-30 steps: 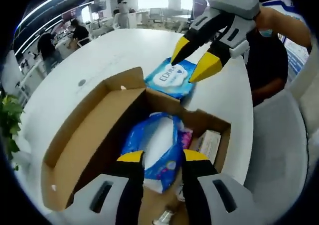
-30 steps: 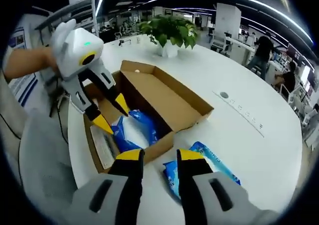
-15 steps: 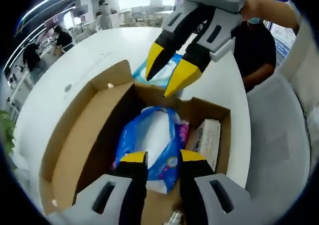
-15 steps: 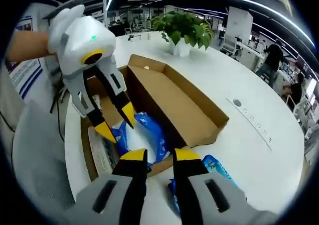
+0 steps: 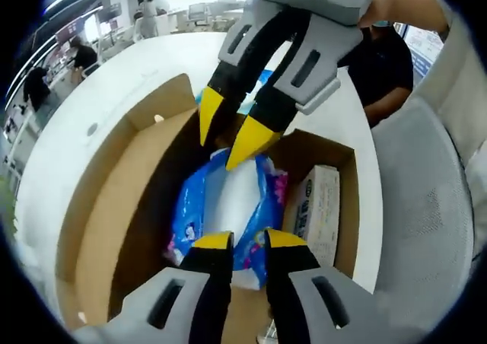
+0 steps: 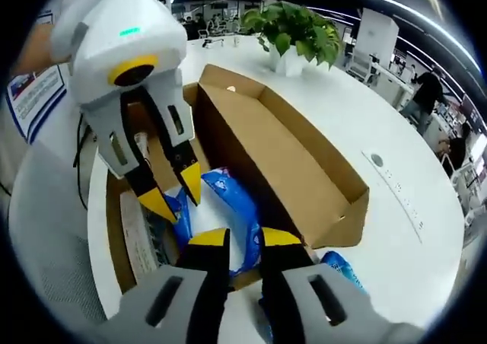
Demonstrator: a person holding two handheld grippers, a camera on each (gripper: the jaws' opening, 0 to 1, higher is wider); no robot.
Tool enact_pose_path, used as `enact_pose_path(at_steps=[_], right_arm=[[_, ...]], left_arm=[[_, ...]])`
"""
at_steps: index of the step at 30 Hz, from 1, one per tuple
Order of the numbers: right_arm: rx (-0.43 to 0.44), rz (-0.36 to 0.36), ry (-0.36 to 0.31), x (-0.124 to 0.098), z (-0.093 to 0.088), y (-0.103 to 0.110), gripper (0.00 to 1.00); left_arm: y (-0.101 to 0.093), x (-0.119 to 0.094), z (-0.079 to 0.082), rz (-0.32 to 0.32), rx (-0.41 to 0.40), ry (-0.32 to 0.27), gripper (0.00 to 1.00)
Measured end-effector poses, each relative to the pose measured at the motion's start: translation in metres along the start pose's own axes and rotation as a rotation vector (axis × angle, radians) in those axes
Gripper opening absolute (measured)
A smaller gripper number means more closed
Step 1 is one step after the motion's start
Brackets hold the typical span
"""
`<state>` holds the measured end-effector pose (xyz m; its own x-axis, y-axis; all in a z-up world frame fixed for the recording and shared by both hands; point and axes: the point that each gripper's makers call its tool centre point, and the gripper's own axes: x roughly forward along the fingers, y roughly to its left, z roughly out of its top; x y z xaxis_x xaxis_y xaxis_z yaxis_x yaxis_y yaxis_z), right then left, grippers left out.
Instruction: Operate the shoe box by opening the lid, removing the specified soft item, and placing it in the target area until the item is outside and the box remains undamaged.
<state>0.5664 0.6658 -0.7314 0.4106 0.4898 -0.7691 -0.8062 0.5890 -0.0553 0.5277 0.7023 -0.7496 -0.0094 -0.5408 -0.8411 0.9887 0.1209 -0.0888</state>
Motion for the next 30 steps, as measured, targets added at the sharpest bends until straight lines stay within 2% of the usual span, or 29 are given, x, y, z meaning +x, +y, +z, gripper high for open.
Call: enact_pose_path(at_steps=[2, 8, 14, 30], right_arm=[[-0.015, -0.007, 0.023, 0.004, -0.001, 0.000, 0.11], [-0.027, -0.016, 0.055, 0.014, -0.004, 0.002, 0.08], [-0.066, -0.031, 0.089, 0.018, -0.010, -0.001, 0.00], [-0.063, -0.048, 0.047, 0.005, 0.004, -0.003, 0.00]], left_arm=[[0.002, -0.001, -0.002, 0.006, -0.003, 0.002, 0.04], [0.002, -0.004, -0.006, 0.004, -0.031, 0.000, 0.01], [0.001, -0.008, -0.011, 0.003, -0.043, -0.001, 0.00], [0.002, -0.027, -0.003, 0.043, -0.015, -0.020, 0.00]])
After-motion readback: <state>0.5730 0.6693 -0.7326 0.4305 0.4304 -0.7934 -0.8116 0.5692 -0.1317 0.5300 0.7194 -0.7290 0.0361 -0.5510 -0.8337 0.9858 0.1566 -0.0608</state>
